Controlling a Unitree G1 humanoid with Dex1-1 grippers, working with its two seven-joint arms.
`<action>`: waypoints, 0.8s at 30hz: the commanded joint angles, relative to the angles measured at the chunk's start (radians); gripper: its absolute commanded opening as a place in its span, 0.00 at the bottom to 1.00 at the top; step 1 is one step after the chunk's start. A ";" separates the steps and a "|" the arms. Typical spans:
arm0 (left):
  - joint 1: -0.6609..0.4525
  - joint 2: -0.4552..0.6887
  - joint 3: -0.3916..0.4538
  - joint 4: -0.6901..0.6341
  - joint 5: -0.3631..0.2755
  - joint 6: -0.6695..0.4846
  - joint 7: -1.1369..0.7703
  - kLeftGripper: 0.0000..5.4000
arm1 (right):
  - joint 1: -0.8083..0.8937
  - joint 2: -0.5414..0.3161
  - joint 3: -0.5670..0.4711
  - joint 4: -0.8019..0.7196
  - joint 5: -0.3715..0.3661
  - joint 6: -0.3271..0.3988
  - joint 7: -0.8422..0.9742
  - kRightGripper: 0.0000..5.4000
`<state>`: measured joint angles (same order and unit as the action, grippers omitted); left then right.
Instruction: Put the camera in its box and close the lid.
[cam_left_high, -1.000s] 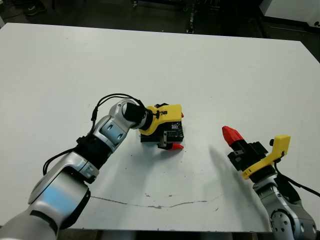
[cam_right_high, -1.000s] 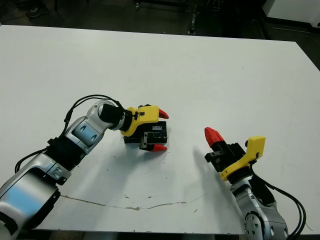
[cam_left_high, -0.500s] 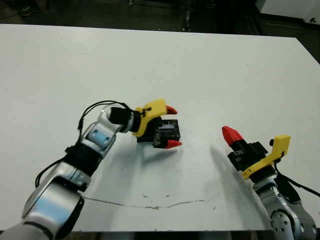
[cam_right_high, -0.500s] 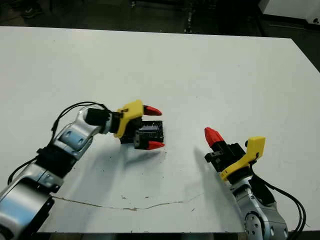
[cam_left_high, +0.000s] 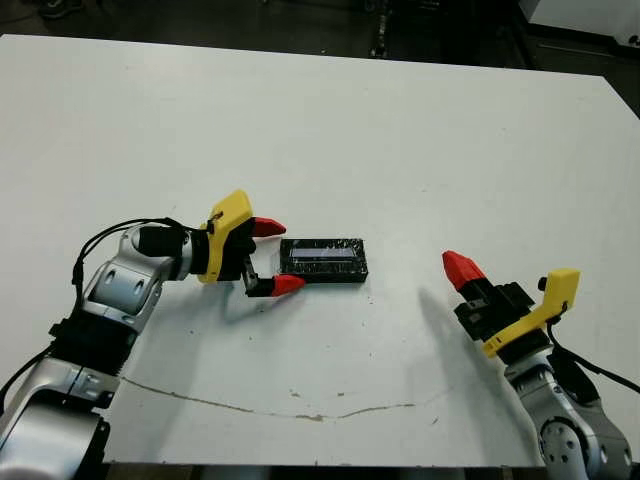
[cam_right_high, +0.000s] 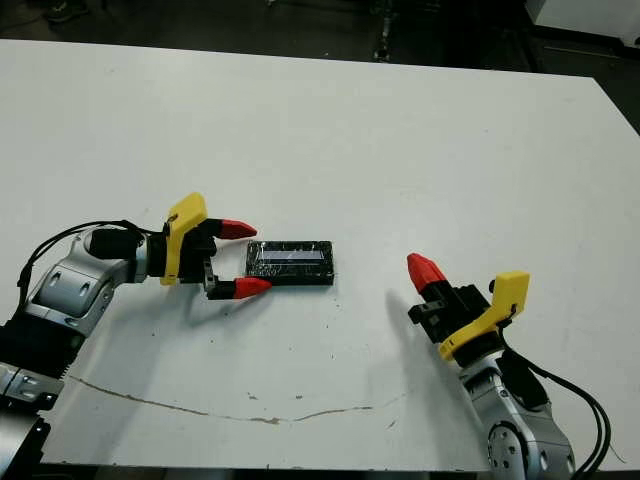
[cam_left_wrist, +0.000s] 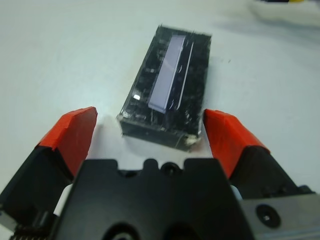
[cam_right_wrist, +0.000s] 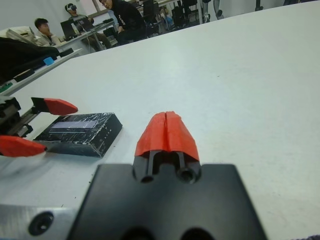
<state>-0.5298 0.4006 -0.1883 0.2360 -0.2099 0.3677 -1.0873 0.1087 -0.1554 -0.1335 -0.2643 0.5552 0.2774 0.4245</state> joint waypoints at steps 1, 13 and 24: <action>0.028 0.025 0.055 -0.053 -0.038 0.038 0.031 1.00 | 0.007 -0.012 -0.005 -0.006 -0.003 0.020 -0.012 0.00; 0.335 -0.165 0.410 -0.461 -0.267 0.044 0.503 1.00 | -0.002 -0.004 -0.015 -0.004 0.007 0.016 -0.015 0.00; 0.558 -0.326 0.392 -0.527 -0.162 -0.337 0.694 0.79 | -0.031 0.004 -0.038 -0.052 0.006 0.013 -0.059 0.00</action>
<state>0.0050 0.0897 0.2103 -0.3022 -0.3820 0.0758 -0.4025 0.0832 -0.1502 -0.1578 -0.3053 0.5564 0.2870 0.3828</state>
